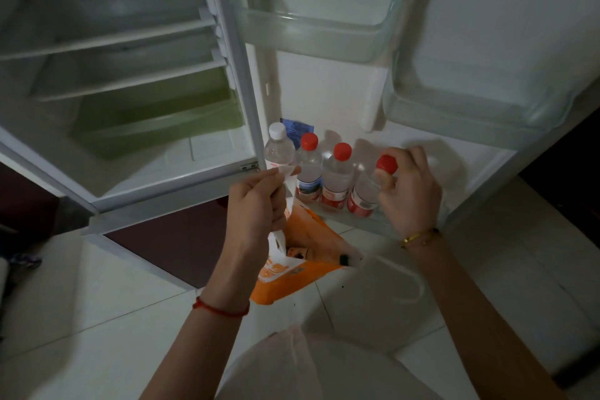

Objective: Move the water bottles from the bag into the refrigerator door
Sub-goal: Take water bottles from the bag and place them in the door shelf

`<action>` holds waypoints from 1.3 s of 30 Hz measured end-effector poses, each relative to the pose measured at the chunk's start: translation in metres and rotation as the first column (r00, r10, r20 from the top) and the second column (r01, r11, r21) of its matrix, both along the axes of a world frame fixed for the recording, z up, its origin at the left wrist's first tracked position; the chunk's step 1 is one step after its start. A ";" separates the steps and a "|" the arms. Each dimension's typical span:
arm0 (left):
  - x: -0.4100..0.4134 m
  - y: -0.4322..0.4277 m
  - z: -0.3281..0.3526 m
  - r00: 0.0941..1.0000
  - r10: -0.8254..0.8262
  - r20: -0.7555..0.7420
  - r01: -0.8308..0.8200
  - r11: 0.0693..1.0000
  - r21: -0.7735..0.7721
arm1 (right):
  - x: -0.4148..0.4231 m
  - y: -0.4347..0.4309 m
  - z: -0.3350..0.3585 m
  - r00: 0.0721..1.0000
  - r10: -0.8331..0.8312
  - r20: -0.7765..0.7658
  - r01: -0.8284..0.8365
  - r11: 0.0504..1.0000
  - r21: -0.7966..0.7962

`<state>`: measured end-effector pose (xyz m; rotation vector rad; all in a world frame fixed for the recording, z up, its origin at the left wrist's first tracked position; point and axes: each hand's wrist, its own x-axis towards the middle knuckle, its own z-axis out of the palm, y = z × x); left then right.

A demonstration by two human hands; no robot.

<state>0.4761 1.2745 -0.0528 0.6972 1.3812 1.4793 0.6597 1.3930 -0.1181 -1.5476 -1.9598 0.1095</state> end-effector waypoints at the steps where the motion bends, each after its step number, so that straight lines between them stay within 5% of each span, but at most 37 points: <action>1: 0.001 0.001 0.001 1.000 -0.004 0.001 0.004 1.000 -0.001 | -0.001 0.003 -0.004 1.000 -0.002 0.010 0.002 1.000 -0.003; 9: 0.001 0.003 0.001 0.997 -0.037 0.064 0.038 0.999 -0.006 | -0.002 0.013 -0.027 0.998 -0.010 -0.068 0.006 0.998 -0.056; 14: 0.000 0.006 -0.002 0.995 -0.071 0.076 0.073 0.997 -0.018 | -0.005 -0.016 -0.043 0.976 0.095 -0.195 -0.061 0.983 0.173; 18: -0.003 0.005 -0.002 0.995 -0.092 0.047 0.093 0.995 -0.020 | -0.005 -0.056 -0.083 0.922 0.330 -0.201 -0.377 0.883 -0.279; 22: -0.007 -0.001 0.001 0.996 -0.090 0.016 0.090 0.996 -0.014 | -0.015 -0.075 -0.125 0.890 0.453 -0.047 -0.369 0.658 -0.656; 25: -0.010 -0.004 0.003 0.993 -0.110 0.044 0.110 0.994 -0.002 | -0.025 -0.079 -0.137 0.910 0.394 -0.130 -0.333 0.508 -0.795; 28: -0.013 -0.007 0.004 0.991 -0.127 0.033 0.127 0.992 0.012 | -0.035 -0.078 -0.142 0.936 0.207 -0.286 -0.351 0.468 -0.811; 36: -0.015 -0.012 0.004 0.991 -0.126 0.049 0.125 0.992 0.017 | -0.054 -0.072 -0.156 0.992 0.123 0.023 -0.033 0.438 -0.898; 39: -0.016 -0.014 0.007 0.992 -0.112 0.057 0.110 0.993 0.034 | -0.054 -0.063 -0.191 0.989 -0.147 0.021 0.089 0.478 -0.874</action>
